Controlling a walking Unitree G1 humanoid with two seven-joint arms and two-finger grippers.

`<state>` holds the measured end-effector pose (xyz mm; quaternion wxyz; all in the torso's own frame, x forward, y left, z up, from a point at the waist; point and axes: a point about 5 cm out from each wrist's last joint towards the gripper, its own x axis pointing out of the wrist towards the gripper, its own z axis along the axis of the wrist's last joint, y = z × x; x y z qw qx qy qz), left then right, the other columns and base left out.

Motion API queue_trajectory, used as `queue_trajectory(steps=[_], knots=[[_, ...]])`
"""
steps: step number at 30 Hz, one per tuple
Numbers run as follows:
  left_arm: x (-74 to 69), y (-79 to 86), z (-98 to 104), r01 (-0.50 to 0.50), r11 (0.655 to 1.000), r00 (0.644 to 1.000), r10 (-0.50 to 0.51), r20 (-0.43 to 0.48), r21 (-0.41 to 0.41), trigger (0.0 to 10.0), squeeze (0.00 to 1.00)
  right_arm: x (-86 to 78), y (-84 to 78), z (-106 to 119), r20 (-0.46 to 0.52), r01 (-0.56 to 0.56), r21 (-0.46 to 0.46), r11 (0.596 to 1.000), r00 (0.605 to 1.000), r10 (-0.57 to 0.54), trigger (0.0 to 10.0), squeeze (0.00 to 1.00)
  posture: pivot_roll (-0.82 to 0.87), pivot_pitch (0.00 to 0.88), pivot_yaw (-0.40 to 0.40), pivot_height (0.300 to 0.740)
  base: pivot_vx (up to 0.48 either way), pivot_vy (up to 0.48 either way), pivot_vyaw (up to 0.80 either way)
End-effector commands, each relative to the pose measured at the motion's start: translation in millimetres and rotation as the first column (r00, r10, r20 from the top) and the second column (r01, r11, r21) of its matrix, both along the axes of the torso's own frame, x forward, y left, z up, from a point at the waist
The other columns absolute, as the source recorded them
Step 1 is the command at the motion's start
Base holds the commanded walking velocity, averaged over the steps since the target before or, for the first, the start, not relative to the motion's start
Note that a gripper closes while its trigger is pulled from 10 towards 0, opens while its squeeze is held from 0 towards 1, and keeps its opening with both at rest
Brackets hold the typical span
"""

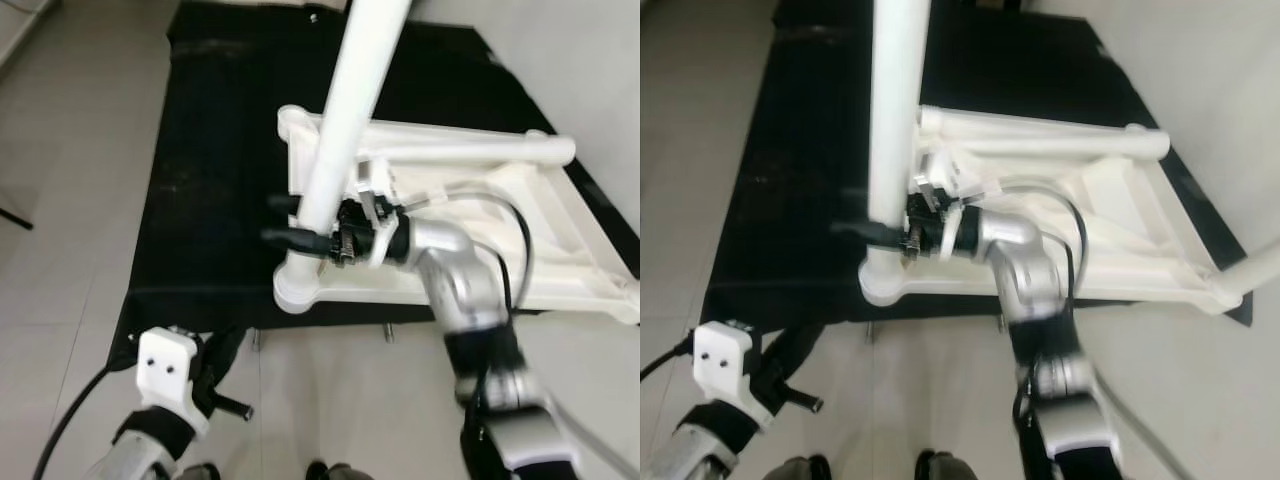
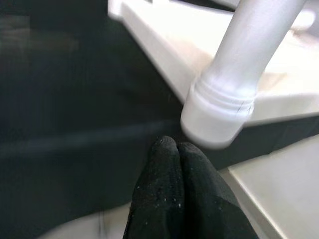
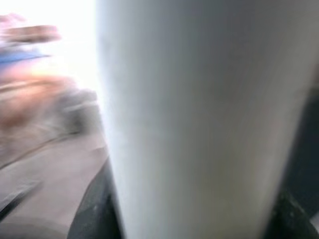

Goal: Building children table

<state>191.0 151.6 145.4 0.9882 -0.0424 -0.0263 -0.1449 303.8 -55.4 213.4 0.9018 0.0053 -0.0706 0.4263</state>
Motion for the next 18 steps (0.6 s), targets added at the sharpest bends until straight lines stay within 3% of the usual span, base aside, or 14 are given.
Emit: queue_trajectory(steps=[1,2,5,15,16,17,18], knots=[[-2.5,-0.1,-3,0.013,1.000,1.000,-0.013,-0.013,-0.010,10.0,0.00,2.5,-35.2,-67,-0.296,0.336,-0.228,0.914,0.870,-0.394,0.0,0.00,-0.12,0.175,-0.138,0.740,0.000,0.000,0.00],[3.3,0.9,-5,0.023,1.000,1.000,-0.023,-0.013,-0.005,10.0,0.00,-5.8,-26.5,-77,-0.279,0.283,-0.281,0.917,0.890,-0.360,0.0,0.00,-0.14,0.156,-0.130,0.740,0.000,0.000,0.00],[7.7,1.6,-7,0.027,1.000,1.000,-0.027,-0.013,-0.006,10.0,0.00,-1.7,-17.3,-73,-0.262,0.213,-0.272,0.939,0.922,-0.285,0.0,0.00,-0.13,0.131,-0.137,0.740,0.000,0.000,0.00],[12.4,5.8,-8,-0.011,1.000,1.000,0.011,-0.001,-0.008,10.0,0.00,3.7,2.8,-59,-0.278,0.218,-0.220,0.951,0.920,-0.275,0.0,0.00,-0.12,0.108,-0.138,0.740,0.000,0.000,0.00],[12.5,5.8,-8,-0.010,1.000,1.000,0.010,-0.001,-0.009,10.0,0.00,5.8,2.8,-57,-0.273,0.218,-0.219,0.951,0.922,-0.274,4.2,0.00,-0.12,0.108,-0.138,0.740,0.000,0.000,0.00],[12.7,5.3,-8,-0.003,1.000,1.000,0.003,-0.001,-0.010,10.0,0.00,7.3,5.0,-51,-0.267,0.208,-0.205,0.956,0.928,-0.259,10.0,0.00,-0.13,0.111,-0.137,0.740,0.000,0.000,0.00],[12.7,4.6,-8,0.003,1.000,1.000,-0.003,-0.001,-0.012,10.0,0.00,12.9,5.8,-41,-0.247,0.163,-0.164,0.973,0.948,-0.201,10.0,1.00,-0.12,0.115,-0.137,0.740,0.000,0.000,0.00]])
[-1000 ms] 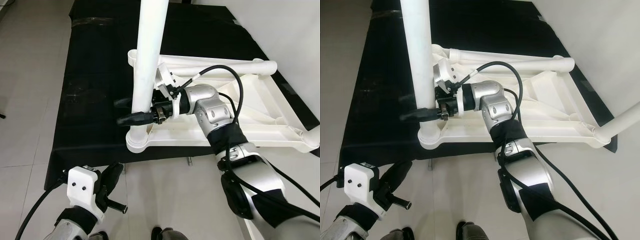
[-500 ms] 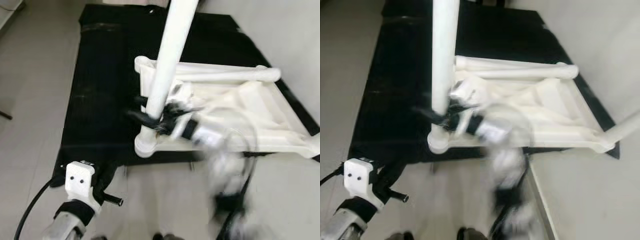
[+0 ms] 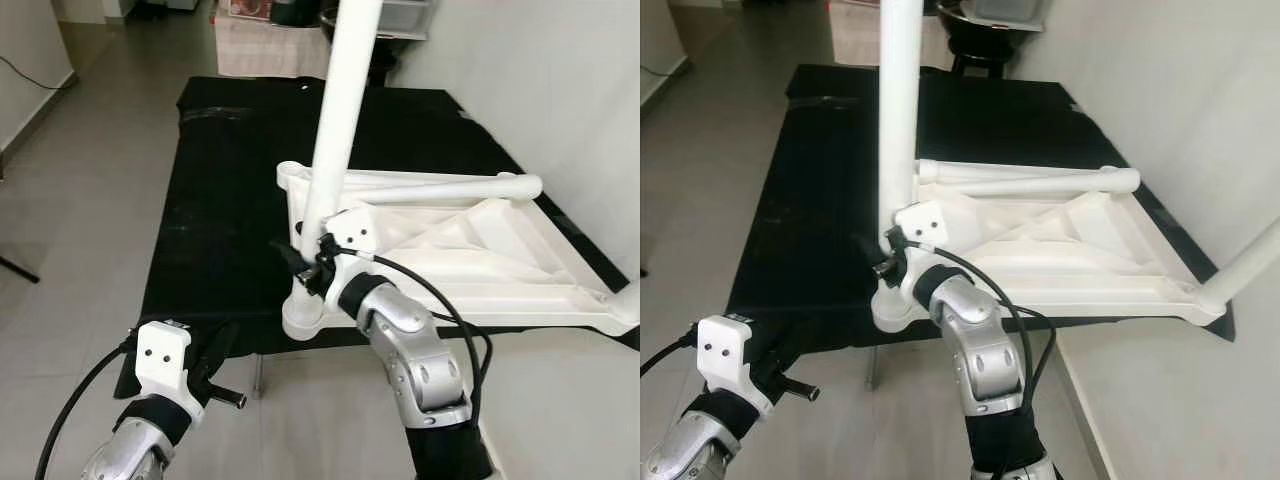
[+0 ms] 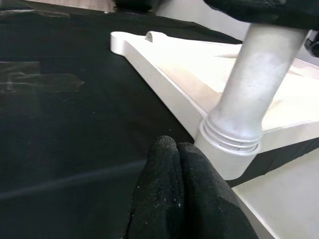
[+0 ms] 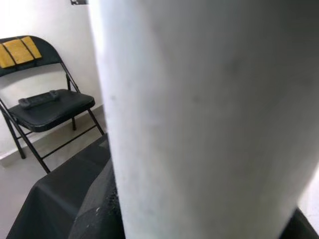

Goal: Building children table

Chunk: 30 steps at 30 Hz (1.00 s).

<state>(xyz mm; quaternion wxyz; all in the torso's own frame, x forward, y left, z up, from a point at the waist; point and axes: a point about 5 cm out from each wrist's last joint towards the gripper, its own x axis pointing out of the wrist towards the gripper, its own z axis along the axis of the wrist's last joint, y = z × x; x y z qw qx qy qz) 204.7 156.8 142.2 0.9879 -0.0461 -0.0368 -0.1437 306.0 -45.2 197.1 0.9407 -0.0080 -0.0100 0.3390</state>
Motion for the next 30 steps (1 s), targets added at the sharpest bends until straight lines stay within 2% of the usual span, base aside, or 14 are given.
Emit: queue_trajectory(steps=[1,2,5,7,9,10,17,19,20,24,25,26,27,30], knots=[[-1.1,-0.6,-5,0.006,1.000,1.000,-0.006,-0.020,-0.001,10.0,0.00,10.7,-4.4,-25,-0.167,-0.009,-0.062,0.998,0.986,-0.001,10.0,1.00,-0.12,0.115,-0.137,0.740,0.000,0.000,0.00],[-1.1,-0.6,-5,0.006,1.000,1.000,-0.006,-0.020,-0.001,10.0,0.00,10.7,-4.4,-25,-0.167,-0.009,-0.062,0.998,0.986,-0.001,10.0,1.00,-0.12,0.115,-0.137,0.740,0.000,0.000,0.00],[-2.6,-3.4,-4,0.016,1.000,1.000,-0.016,-0.018,-0.009,10.0,0.00,31.4,-12.8,12,-0.030,-0.299,0.010,0.954,0.954,0.299,10.0,1.00,-0.12,0.127,-0.143,0.740,0.000,0.000,0.00],[-2.6,-3.4,-4,0.016,1.000,1.000,-0.016,-0.018,-0.009,10.0,0.00,31.4,-12.8,12,-0.030,-0.299,0.010,0.954,0.954,0.299,10.0,1.00,-0.12,0.127,-0.143,0.740,0.000,0.000,0.00],[-4.5,-5.1,-3,0.017,1.000,1.000,-0.017,-0.016,-0.012,10.0,0.00,39.1,-18.7,29,0.047,-0.424,-0.066,0.903,0.903,0.427,10.0,1.00,-0.10,0.145,-0.152,0.740,0.000,0.000,0.00],[-7.2,-6.8,-2,0.016,1.000,1.000,-0.016,-0.015,-0.015,10.0,0.00,45.0,-22.1,41,0.075,-0.507,-0.145,0.850,0.851,0.520,10.0,0.00,-0.09,0.156,-0.155,0.740,0.000,0.000,0.00],[-11.6,-8.7,-1,0.016,1.000,1.000,-0.017,-0.017,-0.015,10.0,0.00,44.5,-21.4,47,0.075,-0.594,-0.196,0.780,0.784,0.616,10.0,0.00,-0.08,0.170,-0.154,0.740,0.000,0.000,0.00],[-13.6,-9.2,-1,0.018,1.000,1.000,-0.018,-0.020,-0.015,10.0,0.00,41.9,-20.0,47,0.069,-0.634,-0.217,0.742,0.748,0.660,10.0,0.00,-0.07,0.182,-0.153,0.740,0.000,0.000,0.00],[-16.9,-10.0,0,0.021,1.000,0.999,-0.021,-0.027,-0.016,10.0,0.00,43.4,-15.2,51,0.053,-0.690,-0.209,0.693,0.699,0.713,10.0,0.00,-0.06,0.198,-0.150,0.740,0.000,0.000,0.00],[-21.7,-11.1,1,0.025,1.000,0.999,-0.026,-0.036,-0.018,10.0,0.00,47.2,-8.2,57,0.040,-0.762,-0.173,0.625,0.628,0.777,10.0,0.00,-0.05,0.215,-0.148,0.740,0.000,0.000,0.00],[-24.1,-11.6,1,0.027,0.999,0.999,-0.028,-0.040,-0.018,10.0,0.00,48.6,-4.8,60,0.040,-0.782,-0.152,0.605,0.607,0.794,4.5,0.00,-0.05,0.224,-0.146,0.740,0.000,0.000,0.00],[-24.1,-11.6,1,0.027,0.999,0.999,-0.028,-0.040,-0.018,10.0,0.00,48.6,-4.8,60,0.040,-0.782,-0.152,0.605,0.607,0.794,4.5,0.00,-0.05,0.224,-0.146,0.740,0.000,0.000,0.00],[-26.3,-11.9,2,0.028,0.999,0.999,-0.029,-0.044,-0.019,10.0,0.00,50.3,-2.7,61,0.041,-0.796,-0.146,0.587,0.588,0.808,0.0,0.00,-0.04,0.231,-0.144,0.740,0.000,0.000,0.00],[-29.5,-12.3,2,0.030,0.999,0.998,-0.031,-0.051,-0.020,10.0,0.00,51.9,-0.9,61,0.034,-0.814,-0.150,0.561,0.563,0.826,0.0,0.00,-0.04,0.239,-0.143,0.740,0.000,0.000,0.00]])
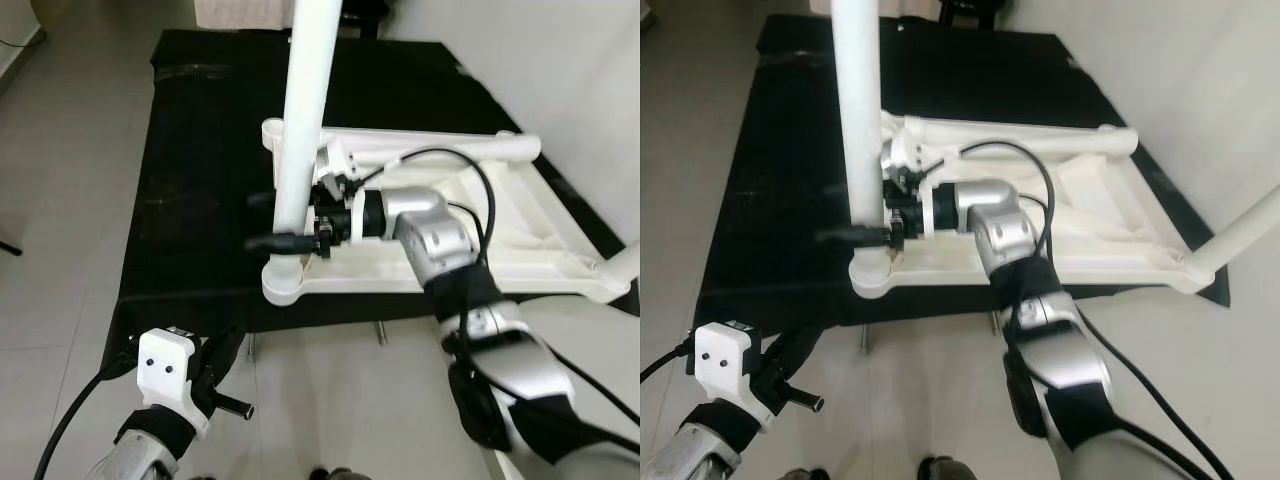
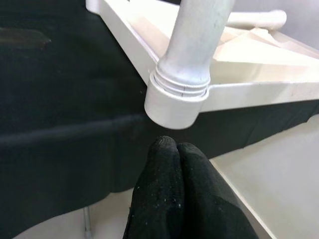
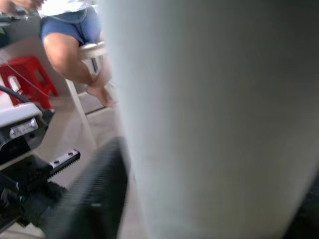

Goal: Building children table

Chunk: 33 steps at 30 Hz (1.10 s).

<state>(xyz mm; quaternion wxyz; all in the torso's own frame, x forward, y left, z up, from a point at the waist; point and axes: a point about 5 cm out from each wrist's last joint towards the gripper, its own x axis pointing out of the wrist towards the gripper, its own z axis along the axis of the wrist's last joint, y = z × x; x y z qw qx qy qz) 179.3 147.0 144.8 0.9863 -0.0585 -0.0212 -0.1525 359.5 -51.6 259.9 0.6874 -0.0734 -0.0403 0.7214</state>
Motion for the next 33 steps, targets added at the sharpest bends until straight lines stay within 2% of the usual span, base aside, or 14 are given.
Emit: queue_trajectory(steps=[1,8,11,14,16,17,19,20,23,24,27,28,31,33], knots=[[-5.5,-2.6,0,0.011,1.000,1.000,-0.011,-0.022,0.000,10.0,0.00,-0.7,5.0,-2,-0.001,-0.058,-0.014,0.998,0.998,0.058,0.0,0.00,-0.04,0.241,-0.142,0.740,0.000,0.000,0.00],[-7.4,-2.8,0,0.013,1.000,1.000,-0.013,-0.027,-0.001,10.0,0.00,0.4,2.6,-2,0.001,-0.076,-0.028,0.997,0.997,0.076,0.0,0.00,-0.04,0.243,-0.139,0.740,0.000,0.000,0.00],[-5.9,-4.2,-1,0.015,1.000,0.999,-0.016,-0.028,-0.003,10.0,0.00,3.0,-10.5,2,0.064,-0.014,-0.033,0.999,0.998,0.017,0.0,0.00,-0.06,0.230,-0.153,0.740,0.000,0.000,0.00],[-2.9,-5.0,0,0.012,1.000,1.000,-0.012,-0.021,-0.008,10.0,0.00,-3.1,-50.4,3,0.122,0.186,0.028,0.982,0.975,-0.188,0.0,0.00,-0.08,0.224,-0.154,0.740,0.000,0.000,0.00],[-2.9,-5.0,0,0.012,1.000,1.000,-0.012,-0.021,-0.008,10.0,0.00,-3.1,-50.4,3,0.122,0.186,0.028,0.982,0.975,-0.188,0.0,0.00,-0.08,0.224,-0.154,0.740,0.000,0.000,0.00],[-1.5,-3.9,-1,0.012,1.000,1.000,-0.012,-0.019,-0.007,10.0,0.00,-6.4,-53.7,-6,0.046,0.310,0.069,0.948,0.949,-0.313,0.0,0.00,-0.10,0.221,-0.154,0.740,0.000,0.000,0.00],[-1.5,-3.9,-1,0.012,1.000,1.000,-0.012,-0.019,-0.007,10.0,0.00,-6.4,-53.7,-6,0.046,0.310,0.069,0.948,0.949,-0.313,0.0,0.00,-0.10,0.221,-0.154,0.740,0.000,0.000,0.00],[0.5,-1.1,-1,0.014,1.000,1.000,-0.014,-0.018,-0.004,10.0,0.00,1.2,-50.5,-32,-0.102,0.707,0.088,0.702,0.707,-0.700,0.0,0.00,-0.14,0.213,-0.145,0.740,0.000,0.000,0.00],[0.5,-1.1,-1,0.014,1.000,1.000,-0.014,-0.018,-0.004,10.0,0.00,1.2,-50.5,-32,-0.102,0.707,0.088,0.702,0.707,-0.700,0.0,0.00,-0.14,0.213,-0.145,0.740,0.000,0.000,0.00],[8.9,1.1,-3,0.027,1.000,1.000,-0.027,-0.013,0.007,10.0,0.00,-43.2,-35.0,-104,-0.123,0.873,-0.106,0.476,0.464,-0.877,0.0,0.00,-0.15,0.166,-0.126,0.740,0.000,0.000,0.00],[11.7,1.2,-4,0.034,0.999,0.999,-0.033,-0.011,0.014,10.0,0.00,-53.5,-30.6,-115,-0.114,0.892,-0.124,0.435,0.423,-0.899,0.0,0.00,-0.15,0.166,-0.126,0.740,0.000,0.000,0.00],[14.7,1.8,-5,0.030,0.999,1.000,-0.030,-0.009,0.015,10.0,0.00,-53.9,-23.3,-114,-0.102,0.871,-0.116,0.478,0.468,-0.878,0.0,0.00,-0.14,0.153,-0.139,0.740,0.000,0.000,0.00],[18.4,2.7,-6,0.023,1.000,1.000,-0.023,-0.007,0.012,10.0,0.00,-47.1,-15.3,-111,-0.103,0.864,-0.101,0.494,0.485,-0.869,0.0,0.00,-0.14,0.142,-0.144,0.740,0.000,0.000,0.00],[18.7,4.2,-6,0.001,1.000,1.000,-0.001,-0.001,0.017,10.0,0.00,-52.7,-8.0,-110,-0.123,0.855,-0.117,0.506,0.493,-0.861,0.0,0.00,-0.13,0.133,-0.144,0.740,0.000,0.000,0.00]])
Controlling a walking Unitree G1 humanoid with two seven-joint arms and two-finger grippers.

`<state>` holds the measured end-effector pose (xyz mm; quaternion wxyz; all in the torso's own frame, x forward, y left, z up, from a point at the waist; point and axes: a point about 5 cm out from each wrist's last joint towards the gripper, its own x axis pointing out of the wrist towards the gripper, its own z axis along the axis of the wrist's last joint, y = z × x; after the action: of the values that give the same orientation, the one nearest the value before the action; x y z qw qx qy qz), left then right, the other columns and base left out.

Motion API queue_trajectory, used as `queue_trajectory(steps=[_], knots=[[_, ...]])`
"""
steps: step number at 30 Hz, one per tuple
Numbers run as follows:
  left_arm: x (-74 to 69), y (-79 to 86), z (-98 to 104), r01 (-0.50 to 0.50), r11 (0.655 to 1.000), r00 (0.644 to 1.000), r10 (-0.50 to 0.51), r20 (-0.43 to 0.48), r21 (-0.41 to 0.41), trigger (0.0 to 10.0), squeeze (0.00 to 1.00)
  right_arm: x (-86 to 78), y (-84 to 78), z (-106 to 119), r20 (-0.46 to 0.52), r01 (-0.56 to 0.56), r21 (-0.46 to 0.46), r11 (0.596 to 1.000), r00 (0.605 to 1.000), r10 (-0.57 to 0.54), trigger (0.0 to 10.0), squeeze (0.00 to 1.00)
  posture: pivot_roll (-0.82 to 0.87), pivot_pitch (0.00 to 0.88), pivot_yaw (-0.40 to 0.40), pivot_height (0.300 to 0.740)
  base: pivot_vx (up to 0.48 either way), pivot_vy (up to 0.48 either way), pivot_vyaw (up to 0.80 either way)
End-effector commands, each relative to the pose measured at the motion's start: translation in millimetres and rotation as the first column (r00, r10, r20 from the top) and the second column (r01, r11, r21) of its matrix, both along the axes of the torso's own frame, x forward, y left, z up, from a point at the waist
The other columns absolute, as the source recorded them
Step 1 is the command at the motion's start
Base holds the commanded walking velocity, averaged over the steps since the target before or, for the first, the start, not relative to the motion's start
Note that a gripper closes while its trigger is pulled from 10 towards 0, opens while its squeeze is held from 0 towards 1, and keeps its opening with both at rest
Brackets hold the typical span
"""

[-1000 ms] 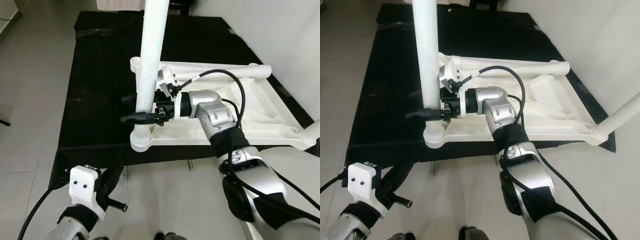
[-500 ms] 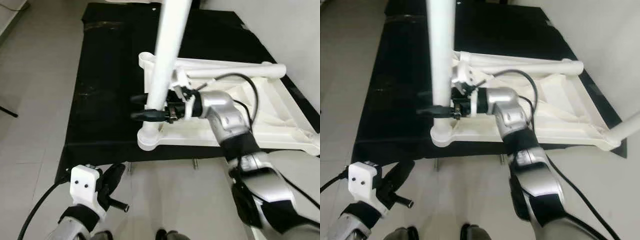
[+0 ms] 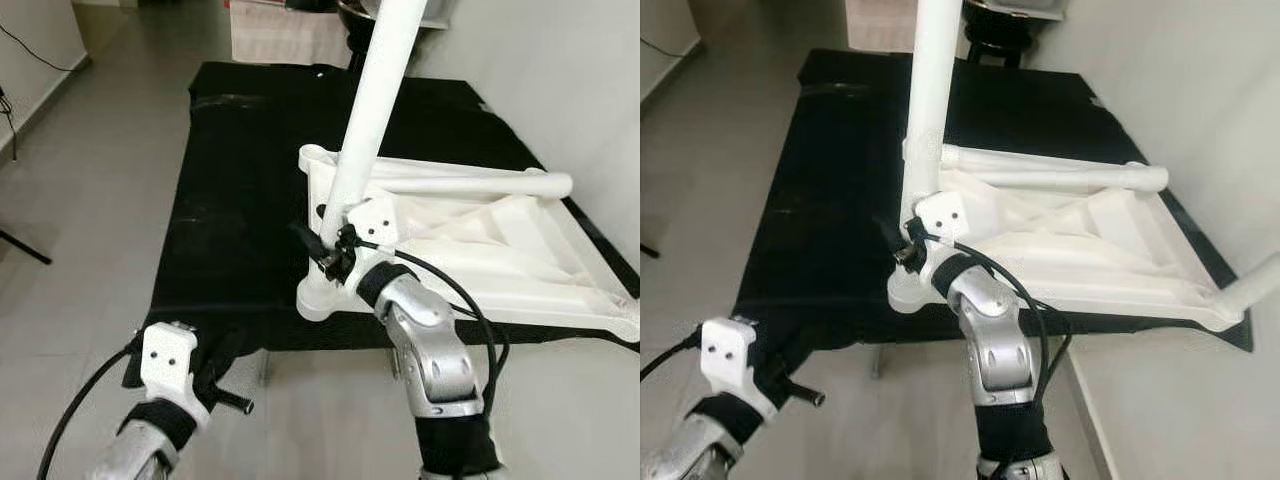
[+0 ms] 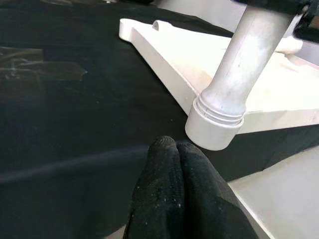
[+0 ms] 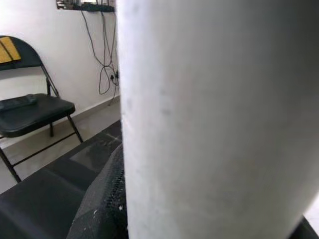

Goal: Building children table

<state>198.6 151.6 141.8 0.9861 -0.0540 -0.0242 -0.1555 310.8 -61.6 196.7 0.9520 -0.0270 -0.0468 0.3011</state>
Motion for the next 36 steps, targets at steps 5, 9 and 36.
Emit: queue_trajectory(steps=[5,9,36], knots=[[1.9,2.0,-4,-0.017,1.000,1.000,0.017,-0.004,0.006,10.0,0.00,-8.8,7.9,-44,-0.255,0.016,-0.091,0.996,0.966,-0.039,10.0,0.00,-0.14,0.124,-0.142,0.740,0.000,0.000,0.00],[3.5,1.7,-5,-0.004,1.000,1.000,0.004,-0.003,0.003,10.0,0.00,-13.9,13.3,-35,-0.259,-0.026,-0.025,0.999,0.966,0.019,10.0,1.00,-0.14,0.125,-0.142,0.740,0.000,0.000,0.00],[-21.6,-12.4,6,0.013,1.000,1.000,-0.013,-0.017,-0.027,10.0,0.00,21.7,31.5,46,-0.056,-0.868,-0.112,0.483,0.491,0.869,10.0,0.00,-0.07,0.262,-0.167,0.740,0.000,0.000,0.00]])
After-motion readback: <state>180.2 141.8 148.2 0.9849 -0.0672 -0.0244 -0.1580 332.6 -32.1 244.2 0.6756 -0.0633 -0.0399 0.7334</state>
